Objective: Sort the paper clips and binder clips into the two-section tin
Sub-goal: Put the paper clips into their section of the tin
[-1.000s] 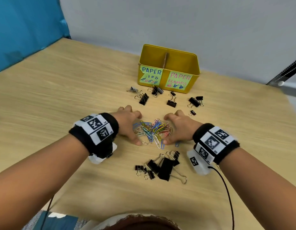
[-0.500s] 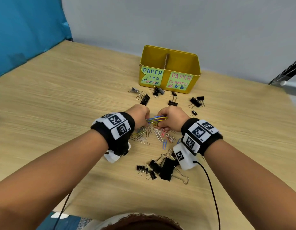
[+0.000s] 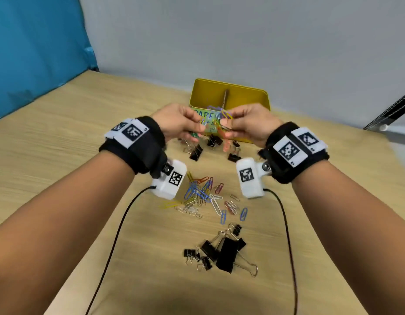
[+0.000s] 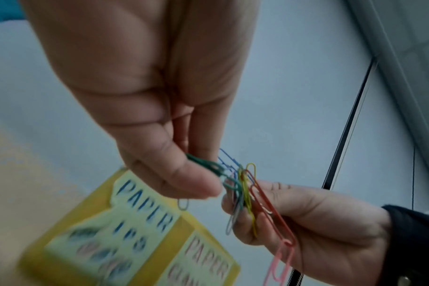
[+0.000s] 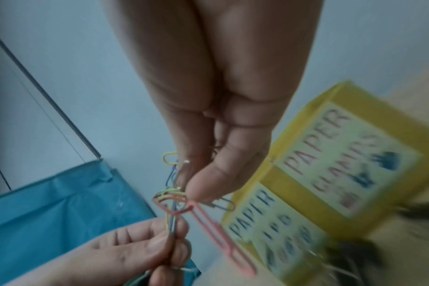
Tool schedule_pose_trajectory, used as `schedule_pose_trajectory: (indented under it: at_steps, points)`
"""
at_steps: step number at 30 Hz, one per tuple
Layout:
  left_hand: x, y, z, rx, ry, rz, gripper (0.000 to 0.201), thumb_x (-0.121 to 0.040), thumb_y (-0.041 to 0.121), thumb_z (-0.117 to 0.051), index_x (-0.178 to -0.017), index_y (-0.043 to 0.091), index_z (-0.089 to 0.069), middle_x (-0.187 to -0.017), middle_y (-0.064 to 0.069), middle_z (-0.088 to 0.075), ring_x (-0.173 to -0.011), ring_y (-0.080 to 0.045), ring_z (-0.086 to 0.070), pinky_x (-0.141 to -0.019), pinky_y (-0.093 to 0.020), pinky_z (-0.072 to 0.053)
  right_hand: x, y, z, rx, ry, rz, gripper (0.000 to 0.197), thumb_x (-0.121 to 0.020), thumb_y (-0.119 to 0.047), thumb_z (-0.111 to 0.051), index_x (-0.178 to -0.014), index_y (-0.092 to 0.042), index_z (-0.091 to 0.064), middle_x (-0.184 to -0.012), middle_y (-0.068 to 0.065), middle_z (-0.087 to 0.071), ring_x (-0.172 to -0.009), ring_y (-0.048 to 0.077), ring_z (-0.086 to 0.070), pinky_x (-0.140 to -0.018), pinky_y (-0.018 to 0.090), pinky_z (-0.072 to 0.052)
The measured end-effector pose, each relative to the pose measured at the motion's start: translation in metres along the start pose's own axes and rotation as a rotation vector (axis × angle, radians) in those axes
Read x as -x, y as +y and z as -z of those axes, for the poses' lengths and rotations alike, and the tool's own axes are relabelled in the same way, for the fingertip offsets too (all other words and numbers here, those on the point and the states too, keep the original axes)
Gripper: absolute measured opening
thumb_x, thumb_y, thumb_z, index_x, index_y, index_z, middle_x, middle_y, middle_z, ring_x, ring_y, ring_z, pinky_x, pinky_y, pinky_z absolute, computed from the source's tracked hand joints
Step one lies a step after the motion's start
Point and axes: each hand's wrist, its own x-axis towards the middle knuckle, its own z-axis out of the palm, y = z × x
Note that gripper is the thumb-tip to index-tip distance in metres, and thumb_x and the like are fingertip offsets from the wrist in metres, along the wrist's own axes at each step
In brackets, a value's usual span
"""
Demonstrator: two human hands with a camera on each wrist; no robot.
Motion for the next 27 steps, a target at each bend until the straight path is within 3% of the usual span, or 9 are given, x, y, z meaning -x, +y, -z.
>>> schedule_pose_trajectory:
  at_steps: [6,10,13,15,17,19,23,25,27]
  points:
    - [-0.046,0.055,0.007,0.012,0.212,-0.095,0.028,-0.083,-0.012,-0.058,-0.066,0.008,-0.047,-0.066,-0.006,-0.051,-0.043,-0.007,-0.060,-0.040,-0.016,-0.053,-0.053,-0.052,0.005,-0.171,0.143,0.073,0.019,-0.086,0.008,-0.056,-0.075,-0.007,-0.055,-0.046,-0.005,-0.066,-0.040,0.003,-0.063,-0.042,0.013,-0.052]
    - [-0.085,0.059,0.006,-0.118,0.368,-0.051,0.026,-0.081,-0.005,-0.065,-0.065,0.011,-0.050,-0.073,-0.010,-0.057,-0.059,-0.016,-0.057,-0.045,-0.023,-0.057,-0.088,-0.052,-0.002,-0.140,0.261,0.005,0.025,-0.089,0.006,-0.054,-0.071,-0.010,-0.047,-0.073,0.004,-0.054,-0.060,0.012,-0.057,-0.040,0.016,-0.052]
    - [-0.101,0.055,0.005,-0.326,0.394,-0.027,0.008,-0.082,0.008,-0.066,-0.075,0.004,-0.064,-0.098,-0.023,-0.069,-0.082,-0.030,-0.069,-0.082,-0.043,-0.058,-0.104,-0.042,-0.005,0.050,0.278,-0.052,0.019,-0.090,-0.001,-0.053,-0.074,-0.010,-0.055,-0.075,0.003,-0.054,-0.079,0.019,-0.060,-0.072,0.028,-0.061]
    - [-0.099,0.054,0.000,-0.487,0.354,-0.012,0.011,-0.086,0.013,-0.059,-0.083,0.004,-0.065,-0.111,-0.023,-0.069,-0.089,-0.027,-0.066,-0.092,-0.044,-0.054,-0.104,-0.038,-0.005,0.224,0.215,-0.089,0.019,-0.090,-0.006,-0.051,-0.107,-0.004,-0.060,-0.088,0.004,-0.055,-0.093,0.019,-0.056,-0.092,0.035,-0.054]
    - [-0.095,0.055,-0.004,-0.656,0.334,-0.007,0.022,-0.090,0.011,-0.052,-0.101,-0.002,-0.065,-0.117,-0.021,-0.066,-0.093,-0.027,-0.064,-0.096,-0.040,-0.052,-0.102,-0.036,-0.003,0.319,0.205,-0.098,0.038,-0.091,-0.008,-0.046,-0.129,-0.001,-0.050,-0.103,0.007,-0.051,-0.097,0.020,-0.052,-0.097,0.036,-0.050]
    - [-0.087,0.056,-0.008,-0.828,0.346,-0.034,0.031,-0.092,0.008,-0.048,-0.119,-0.001,-0.061,-0.121,-0.020,-0.064,-0.109,-0.031,-0.062,-0.099,-0.038,-0.048,-0.094,-0.037,-0.008,0.466,0.284,-0.068,0.038,-0.092,-0.007,-0.043,-0.128,0.000,-0.053,-0.103,0.009,-0.050,-0.099,0.025,-0.053,-0.096,0.036,-0.047]
    - [-0.049,0.050,-0.013,-0.899,0.289,-0.155,0.023,-0.087,0.011,-0.056,-0.105,0.006,-0.070,-0.101,-0.013,-0.070,-0.094,-0.026,-0.064,-0.084,-0.032,-0.052,-0.057,-0.030,-0.021,0.672,0.405,0.115,0.030,-0.089,-0.002,-0.044,-0.106,-0.009,-0.068,-0.110,0.008,-0.066,-0.101,0.021,-0.058,-0.083,0.024,-0.043]
    - [-0.024,0.033,-0.016,-0.905,0.072,-0.068,0.020,-0.085,0.010,-0.058,-0.099,0.004,-0.071,-0.081,-0.009,-0.067,-0.071,-0.021,-0.061,-0.060,-0.028,-0.052,-0.030,-0.016,-0.027,0.863,0.257,0.113,0.028,-0.090,-0.006,-0.046,-0.106,-0.010,-0.069,-0.116,0.008,-0.067,-0.104,0.021,-0.060,-0.083,0.024,-0.044]
    - [-0.005,0.010,-0.021,-0.974,-0.183,0.084,0.022,-0.084,0.008,-0.059,-0.102,0.005,-0.070,-0.083,-0.010,-0.067,-0.070,-0.021,-0.060,-0.056,-0.029,-0.051,-0.009,0.007,-0.033,1.075,-0.010,0.014,0.029,-0.091,-0.012,-0.047,-0.111,-0.009,-0.067,-0.118,0.011,-0.067,-0.107,0.025,-0.061,-0.083,0.026,-0.045]
